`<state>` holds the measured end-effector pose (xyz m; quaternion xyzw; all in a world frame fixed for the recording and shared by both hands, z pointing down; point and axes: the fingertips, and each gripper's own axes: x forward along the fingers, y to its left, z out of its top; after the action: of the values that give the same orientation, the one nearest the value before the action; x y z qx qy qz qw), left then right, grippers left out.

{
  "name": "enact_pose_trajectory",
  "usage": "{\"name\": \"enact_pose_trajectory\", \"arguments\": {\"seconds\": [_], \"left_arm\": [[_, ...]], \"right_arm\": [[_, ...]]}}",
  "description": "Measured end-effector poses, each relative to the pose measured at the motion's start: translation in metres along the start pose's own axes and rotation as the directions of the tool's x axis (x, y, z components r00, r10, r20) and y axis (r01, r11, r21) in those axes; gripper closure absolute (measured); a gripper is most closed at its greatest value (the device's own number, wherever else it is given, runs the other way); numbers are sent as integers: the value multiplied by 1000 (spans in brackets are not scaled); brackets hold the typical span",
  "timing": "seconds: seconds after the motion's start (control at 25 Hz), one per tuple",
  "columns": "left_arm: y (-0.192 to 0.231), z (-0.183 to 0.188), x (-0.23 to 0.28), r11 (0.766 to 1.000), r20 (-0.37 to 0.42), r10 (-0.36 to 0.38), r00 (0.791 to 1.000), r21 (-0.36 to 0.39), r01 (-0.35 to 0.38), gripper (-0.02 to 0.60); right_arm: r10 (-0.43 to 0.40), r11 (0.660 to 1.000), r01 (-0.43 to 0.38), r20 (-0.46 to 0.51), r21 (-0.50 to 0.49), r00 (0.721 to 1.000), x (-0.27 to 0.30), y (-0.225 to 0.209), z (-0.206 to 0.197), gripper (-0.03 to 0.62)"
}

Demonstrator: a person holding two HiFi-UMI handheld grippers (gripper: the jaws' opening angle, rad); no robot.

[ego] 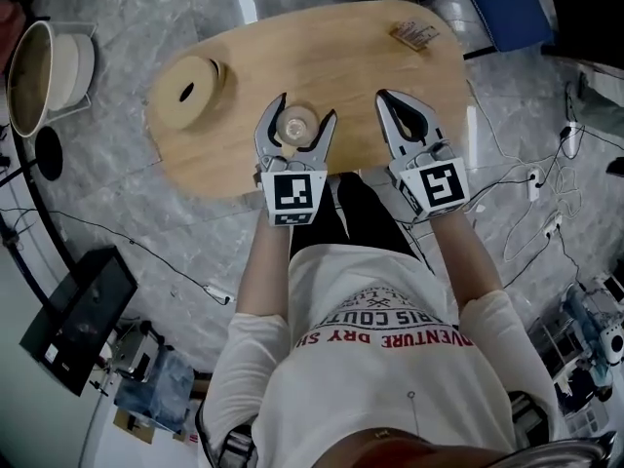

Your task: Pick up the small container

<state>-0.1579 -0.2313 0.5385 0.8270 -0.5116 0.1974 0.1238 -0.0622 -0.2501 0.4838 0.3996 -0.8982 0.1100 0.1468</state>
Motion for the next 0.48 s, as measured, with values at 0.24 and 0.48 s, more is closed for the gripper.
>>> {"name": "enact_pose_trajectory", "arguments": {"seconds": [0.24, 0.48], "left_arm": [[-6, 84, -52, 998, 92, 32, 995, 58, -37, 241], [-20, 151, -102, 992, 163, 66, 984, 96, -82, 241]], "right_arm": [[-15, 1000, 15, 49, -2, 999, -47, 0, 53, 588], [6, 1000, -4, 110, -24, 994, -95, 0, 99, 588]]}}
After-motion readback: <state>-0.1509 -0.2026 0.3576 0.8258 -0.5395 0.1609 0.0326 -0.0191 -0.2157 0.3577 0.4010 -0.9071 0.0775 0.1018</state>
